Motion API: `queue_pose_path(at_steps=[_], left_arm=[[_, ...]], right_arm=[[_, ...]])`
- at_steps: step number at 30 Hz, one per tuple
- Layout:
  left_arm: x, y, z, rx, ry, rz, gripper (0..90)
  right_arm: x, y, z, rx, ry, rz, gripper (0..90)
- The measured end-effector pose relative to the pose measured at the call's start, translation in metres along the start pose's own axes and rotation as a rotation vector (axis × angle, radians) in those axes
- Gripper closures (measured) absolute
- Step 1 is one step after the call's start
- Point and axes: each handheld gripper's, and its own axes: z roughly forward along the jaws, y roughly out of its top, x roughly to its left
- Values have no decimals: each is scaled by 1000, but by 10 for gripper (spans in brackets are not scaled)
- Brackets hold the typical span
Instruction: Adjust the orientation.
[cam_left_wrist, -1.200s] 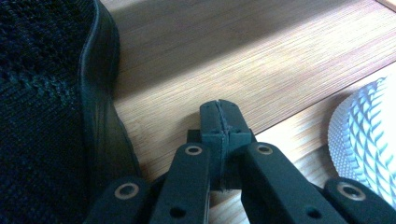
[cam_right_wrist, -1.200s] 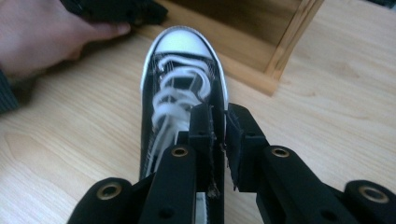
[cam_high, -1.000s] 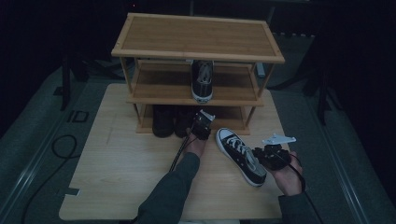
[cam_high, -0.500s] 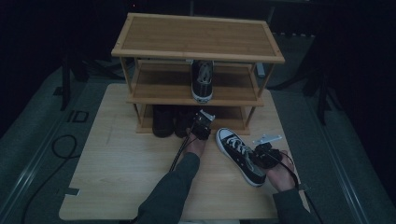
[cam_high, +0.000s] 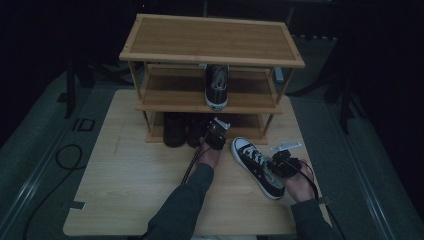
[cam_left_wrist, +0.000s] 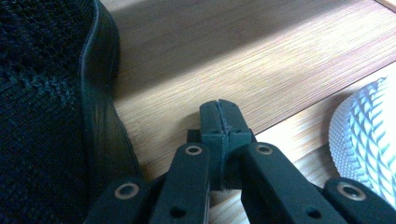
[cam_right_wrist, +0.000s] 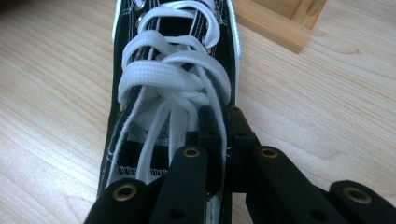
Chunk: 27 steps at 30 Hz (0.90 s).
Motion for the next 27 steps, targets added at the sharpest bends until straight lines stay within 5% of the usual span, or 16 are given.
queue_pose_path(at_steps=[13, 27], left_arm=[[0, 0, 0, -1, 1, -1, 900], [0, 0, 0, 1, 1, 0, 900]], right_arm=[[-12, 2, -11, -51, 58, 72, 885], [-17, 5, -28, -85, 76, 77, 884]])
